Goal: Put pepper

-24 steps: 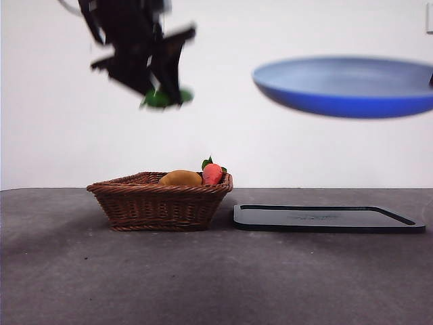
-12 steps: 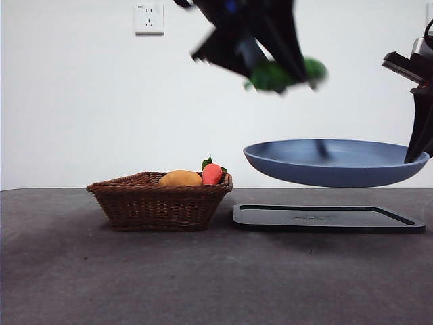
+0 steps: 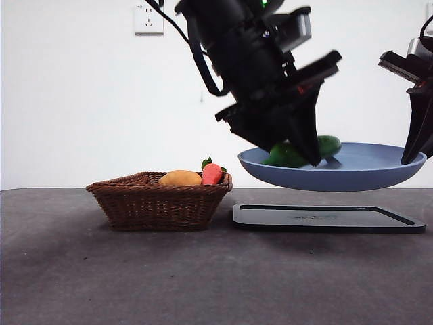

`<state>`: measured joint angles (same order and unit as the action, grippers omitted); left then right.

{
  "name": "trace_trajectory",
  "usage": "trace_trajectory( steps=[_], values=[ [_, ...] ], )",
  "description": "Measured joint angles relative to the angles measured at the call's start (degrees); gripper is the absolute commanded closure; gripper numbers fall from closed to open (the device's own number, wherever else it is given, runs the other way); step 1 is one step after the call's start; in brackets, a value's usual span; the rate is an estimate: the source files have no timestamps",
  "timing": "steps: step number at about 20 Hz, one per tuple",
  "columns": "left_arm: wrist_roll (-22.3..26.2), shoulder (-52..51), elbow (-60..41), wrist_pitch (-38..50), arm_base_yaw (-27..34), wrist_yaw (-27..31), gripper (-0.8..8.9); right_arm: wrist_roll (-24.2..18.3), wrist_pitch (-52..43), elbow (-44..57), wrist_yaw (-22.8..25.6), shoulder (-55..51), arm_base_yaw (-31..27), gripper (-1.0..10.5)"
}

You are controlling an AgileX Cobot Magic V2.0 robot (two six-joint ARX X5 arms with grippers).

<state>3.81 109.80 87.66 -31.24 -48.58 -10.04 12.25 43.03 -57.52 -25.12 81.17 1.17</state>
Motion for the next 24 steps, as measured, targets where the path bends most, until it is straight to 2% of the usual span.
trace_trajectory(
  steps=[5,9,14,20,24],
  values=[
    [0.1,0.1,0.0,-0.4,-0.3,-0.2,6.04,0.0,0.0,0.0,0.0,0.0,0.2,9.4],
    [0.1,0.1,0.0,-1.5,-0.3,-0.3,6.03,0.2,0.5,0.0,0.0,0.0,0.4,9.4],
    [0.1,-1.4,0.0,-2.7,-0.3,-0.7,5.4,1.1,2.8,0.0,0.0,0.0,0.3,9.4],
    [0.1,-10.0,0.3,-7.4,-0.3,-0.8,5.41,5.2,2.7,0.0,0.0,0.0,0.3,9.4],
    [0.1,-17.9,0.3,-10.3,-0.3,-0.7,5.42,8.7,-1.0,0.0,0.1,0.0,-1.2,9.4]
  ],
)
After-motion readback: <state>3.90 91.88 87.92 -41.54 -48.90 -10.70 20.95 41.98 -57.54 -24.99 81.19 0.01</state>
